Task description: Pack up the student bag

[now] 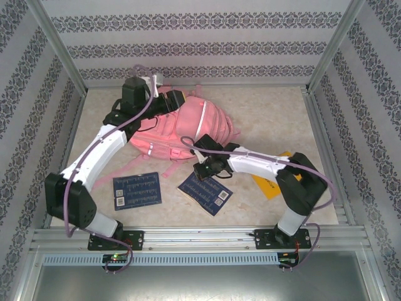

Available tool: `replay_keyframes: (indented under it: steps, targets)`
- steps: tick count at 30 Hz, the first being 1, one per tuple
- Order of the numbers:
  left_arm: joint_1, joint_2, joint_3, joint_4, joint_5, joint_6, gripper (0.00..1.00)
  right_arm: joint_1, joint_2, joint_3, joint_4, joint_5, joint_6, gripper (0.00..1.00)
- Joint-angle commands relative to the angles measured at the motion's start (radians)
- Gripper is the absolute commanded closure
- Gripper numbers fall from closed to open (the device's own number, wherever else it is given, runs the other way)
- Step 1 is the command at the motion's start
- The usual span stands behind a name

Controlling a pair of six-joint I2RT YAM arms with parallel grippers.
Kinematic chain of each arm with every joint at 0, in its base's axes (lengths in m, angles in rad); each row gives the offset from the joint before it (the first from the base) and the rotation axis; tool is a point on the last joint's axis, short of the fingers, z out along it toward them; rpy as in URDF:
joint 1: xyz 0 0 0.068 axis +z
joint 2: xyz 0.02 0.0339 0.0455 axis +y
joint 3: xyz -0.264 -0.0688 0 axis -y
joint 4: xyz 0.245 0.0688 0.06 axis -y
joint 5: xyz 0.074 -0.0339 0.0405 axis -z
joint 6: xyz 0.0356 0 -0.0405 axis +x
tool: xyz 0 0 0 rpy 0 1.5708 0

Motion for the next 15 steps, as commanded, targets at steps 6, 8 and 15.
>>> replay_keyframes:
  steps: [6,8,15]
  targets:
    - [-0.093,-0.097,-0.145,-0.073,-0.050,-0.027,0.40,-0.033,0.134,0.064,-0.098,0.052,0.027,1.00]
    - [-0.140,-0.143,-0.225,-0.067,-0.069,-0.035,0.40,-0.060,0.127,0.043,-0.088,0.088,0.057,1.00]
    - [-0.296,-0.242,-0.495,-0.015,-0.105,-0.099,0.44,-0.183,-0.027,-0.159,0.021,0.147,0.237,1.00]
